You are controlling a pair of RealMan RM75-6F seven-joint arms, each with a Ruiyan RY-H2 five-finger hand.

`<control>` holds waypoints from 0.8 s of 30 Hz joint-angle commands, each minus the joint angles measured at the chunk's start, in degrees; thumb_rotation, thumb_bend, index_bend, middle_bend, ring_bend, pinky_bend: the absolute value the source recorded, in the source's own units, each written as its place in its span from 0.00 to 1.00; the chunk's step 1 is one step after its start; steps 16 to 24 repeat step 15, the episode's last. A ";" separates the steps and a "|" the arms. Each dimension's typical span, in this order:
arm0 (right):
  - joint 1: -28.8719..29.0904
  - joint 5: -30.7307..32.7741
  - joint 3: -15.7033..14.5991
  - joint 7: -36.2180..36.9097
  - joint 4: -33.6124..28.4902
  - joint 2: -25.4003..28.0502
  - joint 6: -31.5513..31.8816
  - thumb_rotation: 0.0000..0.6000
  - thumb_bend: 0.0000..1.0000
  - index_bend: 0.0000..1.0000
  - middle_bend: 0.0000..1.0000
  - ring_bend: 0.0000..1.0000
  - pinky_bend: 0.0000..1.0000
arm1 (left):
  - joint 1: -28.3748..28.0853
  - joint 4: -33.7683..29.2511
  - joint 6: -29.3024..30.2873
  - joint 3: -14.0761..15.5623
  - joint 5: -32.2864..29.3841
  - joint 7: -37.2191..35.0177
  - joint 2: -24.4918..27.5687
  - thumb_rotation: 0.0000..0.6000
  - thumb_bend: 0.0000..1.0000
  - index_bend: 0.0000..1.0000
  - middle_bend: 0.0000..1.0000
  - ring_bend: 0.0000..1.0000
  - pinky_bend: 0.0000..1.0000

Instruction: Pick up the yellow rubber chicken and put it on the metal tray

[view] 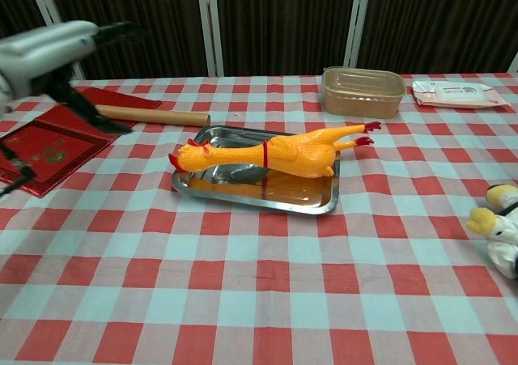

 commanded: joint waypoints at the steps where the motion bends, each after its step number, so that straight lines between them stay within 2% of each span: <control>1: -1.64 1.39 -0.14 -5.49 1.55 -2.23 3.04 1.00 0.09 0.00 0.00 0.00 0.06 | 7.72 -6.03 7.39 4.66 4.96 -2.94 8.75 1.00 0.11 0.06 0.04 0.00 0.01; 7: -4.26 1.79 -0.88 -9.68 1.85 -3.87 6.98 1.00 0.09 0.00 0.00 0.00 0.06 | 16.08 -5.39 15.35 8.41 8.21 -9.81 14.13 1.00 0.11 0.07 0.05 0.00 0.01; 13: -6.42 1.19 -1.94 -11.44 0.10 -3.95 9.23 1.00 0.09 0.00 0.00 0.00 0.06 | 22.49 -3.36 20.06 11.35 10.11 -15.68 16.88 1.00 0.11 0.09 0.05 0.00 0.01; 15: -6.76 0.99 -2.15 -11.93 -0.19 -4.09 9.54 1.00 0.09 0.00 0.00 0.00 0.06 | 23.67 -2.65 20.60 12.22 10.87 -16.18 16.81 1.00 0.11 0.09 0.05 0.00 0.01; 24: -6.76 0.99 -2.15 -11.93 -0.19 -4.09 9.54 1.00 0.09 0.00 0.00 0.00 0.06 | 23.67 -2.65 20.60 12.22 10.87 -16.18 16.81 1.00 0.11 0.09 0.05 0.00 0.01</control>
